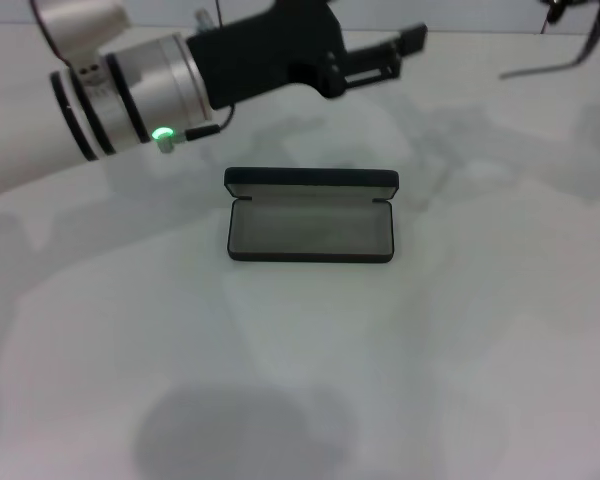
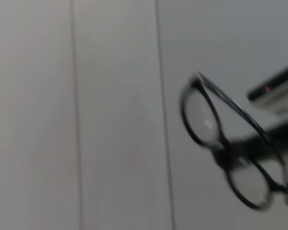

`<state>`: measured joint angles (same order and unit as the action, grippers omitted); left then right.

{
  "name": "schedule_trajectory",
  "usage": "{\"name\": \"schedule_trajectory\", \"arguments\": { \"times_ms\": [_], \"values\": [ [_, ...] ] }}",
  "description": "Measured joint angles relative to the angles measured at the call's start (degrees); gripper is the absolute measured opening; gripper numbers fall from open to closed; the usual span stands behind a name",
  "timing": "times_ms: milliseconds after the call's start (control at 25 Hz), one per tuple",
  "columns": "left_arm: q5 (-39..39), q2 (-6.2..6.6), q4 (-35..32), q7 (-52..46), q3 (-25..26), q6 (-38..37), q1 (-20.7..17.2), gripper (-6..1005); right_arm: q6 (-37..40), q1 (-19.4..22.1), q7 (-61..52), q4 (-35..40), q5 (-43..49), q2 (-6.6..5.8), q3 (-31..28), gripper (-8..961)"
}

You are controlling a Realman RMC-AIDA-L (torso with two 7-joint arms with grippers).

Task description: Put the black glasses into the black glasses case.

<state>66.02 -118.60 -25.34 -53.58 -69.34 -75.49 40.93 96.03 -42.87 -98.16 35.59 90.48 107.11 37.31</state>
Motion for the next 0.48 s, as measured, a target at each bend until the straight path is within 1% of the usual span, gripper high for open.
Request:
{"name": "schedule_trajectory", "arguments": {
  "times_ms": [80, 200, 240, 280, 360, 480],
  "values": [
    [2.22, -0.43, 0.10, -0.74, -0.01, -0.24, 0.81, 798, -1.88, -0.33, 2.22, 0.81, -1.97, 1.11, -0.01, 117],
    [4.82, -0.81, -0.18, -3.43, -0.15, -2.31, 1.94, 798, -6.02, -0.66, 5.79, 3.06, -3.91, 3.68, 0.37, 117],
    [5.14, -0.81, -0.24, -4.12, -0.14, -2.99, 2.21, 798, -7.70, -0.89, 6.60, 4.31, -3.92, 4.72, 0.67, 117],
    [6.00, -0.76, -0.26, -5.32, -0.19, -4.82, 2.70, 798, -8.63, -1.17, 6.94, 5.04, -3.79, 5.33, 1.04, 117],
    [6.98, -0.60, -0.27, -6.50, -0.20, -7.65, 3.36, 798, -9.95, -1.72, 7.11, 5.87, -3.50, 5.95, 1.97, 117],
    [7.30, -0.53, -0.29, -7.16, -0.19, -11.15, 3.93, 798, -11.28, -2.74, 7.20, 5.77, -3.58, 6.25, 3.52, 117]
  ]
}}
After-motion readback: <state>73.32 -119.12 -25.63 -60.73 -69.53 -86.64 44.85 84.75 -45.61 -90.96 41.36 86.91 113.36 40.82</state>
